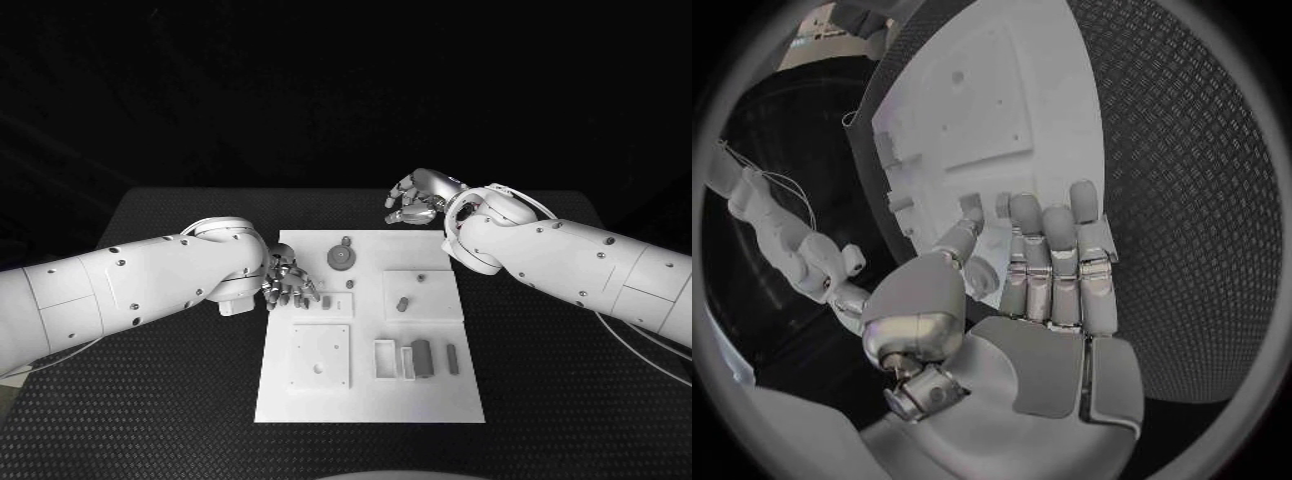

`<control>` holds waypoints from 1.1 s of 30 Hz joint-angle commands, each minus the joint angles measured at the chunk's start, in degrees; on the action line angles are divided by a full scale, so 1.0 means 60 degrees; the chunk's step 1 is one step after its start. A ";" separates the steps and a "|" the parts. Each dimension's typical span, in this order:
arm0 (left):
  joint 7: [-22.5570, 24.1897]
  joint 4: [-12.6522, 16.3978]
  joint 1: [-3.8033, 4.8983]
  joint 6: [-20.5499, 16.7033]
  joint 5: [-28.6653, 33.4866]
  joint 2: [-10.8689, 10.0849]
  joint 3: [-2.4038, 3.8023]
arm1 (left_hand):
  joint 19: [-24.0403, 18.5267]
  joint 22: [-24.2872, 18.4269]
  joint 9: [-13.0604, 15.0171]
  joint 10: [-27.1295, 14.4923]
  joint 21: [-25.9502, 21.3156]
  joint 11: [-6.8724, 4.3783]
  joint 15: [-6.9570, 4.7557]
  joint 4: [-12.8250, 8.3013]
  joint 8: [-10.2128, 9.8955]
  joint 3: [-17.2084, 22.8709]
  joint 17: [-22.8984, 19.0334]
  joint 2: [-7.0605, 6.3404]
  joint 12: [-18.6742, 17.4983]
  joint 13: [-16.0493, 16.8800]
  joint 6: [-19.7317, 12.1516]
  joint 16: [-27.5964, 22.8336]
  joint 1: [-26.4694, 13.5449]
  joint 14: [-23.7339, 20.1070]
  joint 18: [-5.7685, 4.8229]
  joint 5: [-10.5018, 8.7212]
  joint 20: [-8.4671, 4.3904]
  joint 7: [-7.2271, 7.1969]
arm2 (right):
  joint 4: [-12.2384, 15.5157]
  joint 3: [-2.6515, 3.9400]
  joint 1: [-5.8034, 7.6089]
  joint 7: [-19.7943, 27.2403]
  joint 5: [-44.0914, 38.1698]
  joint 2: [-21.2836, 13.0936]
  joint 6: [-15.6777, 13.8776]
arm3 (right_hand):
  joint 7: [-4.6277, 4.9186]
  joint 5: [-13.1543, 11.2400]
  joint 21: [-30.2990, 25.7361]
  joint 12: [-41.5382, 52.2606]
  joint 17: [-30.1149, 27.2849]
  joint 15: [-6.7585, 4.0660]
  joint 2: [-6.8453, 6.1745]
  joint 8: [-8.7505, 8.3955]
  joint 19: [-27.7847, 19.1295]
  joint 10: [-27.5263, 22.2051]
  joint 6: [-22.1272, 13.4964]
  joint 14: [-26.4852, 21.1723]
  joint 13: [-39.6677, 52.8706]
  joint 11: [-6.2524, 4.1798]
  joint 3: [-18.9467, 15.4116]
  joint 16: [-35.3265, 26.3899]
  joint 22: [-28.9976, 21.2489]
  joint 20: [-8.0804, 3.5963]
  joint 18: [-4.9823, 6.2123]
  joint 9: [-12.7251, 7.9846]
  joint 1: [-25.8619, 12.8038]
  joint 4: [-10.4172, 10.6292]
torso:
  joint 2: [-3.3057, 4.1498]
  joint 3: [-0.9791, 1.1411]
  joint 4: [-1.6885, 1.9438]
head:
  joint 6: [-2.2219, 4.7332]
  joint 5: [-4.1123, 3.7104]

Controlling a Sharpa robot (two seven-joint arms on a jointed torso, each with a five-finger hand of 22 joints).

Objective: Assemble the parts on the task board

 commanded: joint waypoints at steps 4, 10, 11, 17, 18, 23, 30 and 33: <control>0.0173 0.0050 -0.0005 -0.0104 -0.0017 0.0015 0.0009 | 0.0093 0.0135 0.0017 0.0065 -0.0033 -0.0002 -0.0015 -0.0023 0.0025 -0.0020 -0.0015 0.0121 0.0063 -0.0011 0.0102 0.0044 0.0018 0.0069 -0.0138 0.0023 -0.0027 0.0002 | -0.0034 0.0001 -0.0009 0.0053 -0.0103 0.0020 0.0092 | 0.0067 0.0037 -0.0015 0.0040 -0.0016 -0.0028 0.0083 0.0025 -0.0043 -0.0036 -0.0009 -0.0054 -0.0009 -0.0052 -0.0023 0.0017 0.0169 -0.0025 0.0373 -0.0010 0.0012 -0.0001 | -0.0001 0.0000 0.0002 | -0.0005 0.0018; 0.0199 0.0036 -0.0007 -0.0059 -0.0010 -0.0001 0.0010 | 0.0106 0.0137 0.0022 0.0078 -0.0033 -0.0008 -0.0019 -0.0033 0.0028 -0.0020 -0.0016 0.0132 0.0069 -0.0011 0.0116 0.0049 0.0029 0.0080 -0.0139 0.0023 -0.0031 -0.0004 | -0.0080 0.0001 -0.0009 0.0055 -0.0104 0.0026 0.0082 | 0.0067 0.0037 -0.0015 0.0040 -0.0016 -0.0028 0.0084 0.0024 -0.0042 -0.0036 -0.0009 -0.0054 -0.0009 -0.0053 -0.0023 0.0017 0.0169 -0.0025 0.0373 -0.0010 0.0014 -0.0002 | 0.0000 -0.0004 -0.0001 | 0.0002 0.0008; 0.0203 0.0040 -0.0007 -0.0049 0.0012 -0.0006 0.0010 | 0.0107 0.0137 0.0023 0.0079 -0.0033 -0.0008 -0.0019 -0.0034 0.0028 -0.0020 -0.0016 0.0133 0.0069 -0.0011 0.0116 0.0050 0.0030 0.0081 -0.0139 0.0023 -0.0031 -0.0004 | -0.0082 0.0001 -0.0009 0.0055 -0.0104 0.0027 0.0083 | 0.0067 0.0037 -0.0015 0.0041 -0.0016 -0.0028 0.0084 0.0024 -0.0042 -0.0036 -0.0009 -0.0053 -0.0010 -0.0053 -0.0023 0.0017 0.0169 -0.0025 0.0373 -0.0010 0.0014 -0.0003 | -0.0002 -0.0001 -0.0003 | 0.0004 0.0005; 0.0212 0.0048 -0.0010 -0.0036 0.0082 0.0004 0.0011 | 0.0111 0.0138 0.0024 0.0082 -0.0034 -0.0009 -0.0021 -0.0038 0.0027 -0.0022 -0.0018 0.0134 0.0070 -0.0012 0.0120 0.0051 0.0031 0.0084 -0.0140 0.0023 -0.0032 -0.0005 | -0.0100 0.0001 -0.0009 0.0055 -0.0104 0.0036 0.0092 | 0.0067 0.0037 -0.0015 0.0041 -0.0017 -0.0029 0.0084 0.0024 -0.0042 -0.0036 -0.0010 -0.0053 -0.0010 -0.0053 -0.0023 0.0018 0.0169 -0.0025 0.0373 -0.0011 0.0016 -0.0004 | -0.0001 -0.0004 0.0008 | -0.0003 -0.0003; 0.0209 0.0054 -0.0010 -0.0037 0.0084 0.0004 0.0011 | 0.0112 0.0138 0.0025 0.0082 -0.0034 -0.0010 -0.0021 -0.0038 0.0027 -0.0023 -0.0018 0.0135 0.0070 -0.0012 0.0121 0.0051 0.0031 0.0085 -0.0140 0.0023 -0.0032 -0.0006 | -0.0104 0.0001 -0.0009 0.0055 -0.0104 0.0039 0.0092 | 0.0067 0.0037 -0.0015 0.0041 -0.0017 -0.0029 0.0085 0.0024 -0.0042 -0.0036 -0.0010 -0.0053 -0.0010 -0.0053 -0.0023 0.0018 0.0169 -0.0025 0.0373 -0.0011 0.0016 -0.0004 | -0.0001 -0.0005 0.0011 | -0.0005 -0.0005; 0.0210 0.0058 -0.0010 -0.0089 0.0084 -0.0014 0.0011 | 0.0115 0.0139 0.0026 0.0084 -0.0035 -0.0011 -0.0022 -0.0040 0.0026 -0.0025 -0.0020 0.0138 0.0070 -0.0013 0.0123 0.0051 0.0030 0.0087 -0.0140 0.0023 -0.0033 -0.0007 | -0.0115 0.0001 -0.0009 0.0055 -0.0104 0.0041 0.0095 | 0.0067 0.0037 -0.0014 0.0042 -0.0017 -0.0029 0.0084 0.0023 -0.0042 -0.0036 -0.0011 -0.0053 -0.0011 -0.0053 -0.0023 0.0018 0.0169 -0.0026 0.0373 -0.0011 0.0017 -0.0006 | 0.0001 -0.0004 -0.0002 | 0.0002 0.0000; 0.0302 0.0056 -0.0013 -0.0204 0.0419 -0.0003 0.0015 | 0.0120 0.0139 0.0028 0.0087 -0.0037 -0.0012 -0.0023 -0.0042 0.0023 -0.0030 -0.0022 0.0137 0.0070 -0.0014 0.0126 0.0052 0.0025 0.0091 -0.0141 0.0023 -0.0033 -0.0008 | -0.0116 0.0001 -0.0010 0.0052 -0.0104 0.0033 0.0096 | 0.0067 0.0037 -0.0014 0.0042 -0.0017 -0.0029 0.0085 0.0023 -0.0042 -0.0036 -0.0012 -0.0052 -0.0011 -0.0052 -0.0023 0.0018 0.0169 -0.0026 0.0373 -0.0012 0.0018 -0.0005 | 0.0000 -0.0006 0.0013 | 0.0009 -0.0006; 0.0308 0.0062 -0.0022 -0.0223 0.0326 -0.0027 0.0017 | 0.0126 0.0140 0.0030 0.0093 -0.0037 -0.0014 -0.0025 -0.0046 0.0023 -0.0028 -0.0023 0.0147 0.0072 -0.0014 0.0131 0.0054 0.0032 0.0096 -0.0140 0.0023 -0.0036 -0.0010 | -0.0115 0.0001 -0.0010 0.0053 -0.0104 0.0037 0.0096 | 0.0067 0.0037 -0.0014 0.0043 -0.0017 -0.0028 0.0086 0.0023 -0.0042 -0.0036 -0.0012 -0.0052 -0.0012 -0.0052 -0.0023 0.0018 0.0169 -0.0026 0.0373 -0.0012 0.0018 -0.0005 | -0.0006 -0.0001 0.0019 | 0.0002 0.0000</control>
